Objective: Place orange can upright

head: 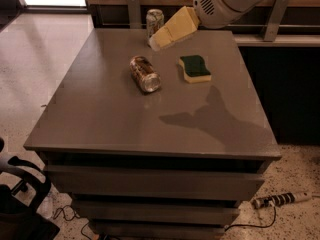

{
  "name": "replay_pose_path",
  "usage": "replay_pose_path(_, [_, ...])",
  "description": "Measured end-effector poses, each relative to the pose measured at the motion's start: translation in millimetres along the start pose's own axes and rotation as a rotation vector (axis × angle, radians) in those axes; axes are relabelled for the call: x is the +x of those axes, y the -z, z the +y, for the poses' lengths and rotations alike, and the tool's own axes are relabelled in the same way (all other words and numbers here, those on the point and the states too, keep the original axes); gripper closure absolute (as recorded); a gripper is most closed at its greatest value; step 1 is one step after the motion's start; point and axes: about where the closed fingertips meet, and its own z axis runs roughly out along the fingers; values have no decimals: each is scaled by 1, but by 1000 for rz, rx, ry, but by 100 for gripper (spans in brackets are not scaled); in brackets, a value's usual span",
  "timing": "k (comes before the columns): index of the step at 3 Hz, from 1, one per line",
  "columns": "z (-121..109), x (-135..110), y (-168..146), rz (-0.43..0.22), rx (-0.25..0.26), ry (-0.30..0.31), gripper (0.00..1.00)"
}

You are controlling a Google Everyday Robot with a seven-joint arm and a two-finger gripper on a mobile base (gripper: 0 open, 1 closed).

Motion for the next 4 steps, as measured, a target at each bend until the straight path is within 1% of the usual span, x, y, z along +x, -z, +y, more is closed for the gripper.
replay_pose_path(1, [5, -25, -12, 24, -19, 43, 0])
replay_pose_path(2, [13, -53, -45, 89, -54, 96, 0])
replay_pose_path(3, [22, -68, -85, 176, -68, 125, 0])
replay_pose_path(4, [25, -71, -121, 250, -63, 121, 0])
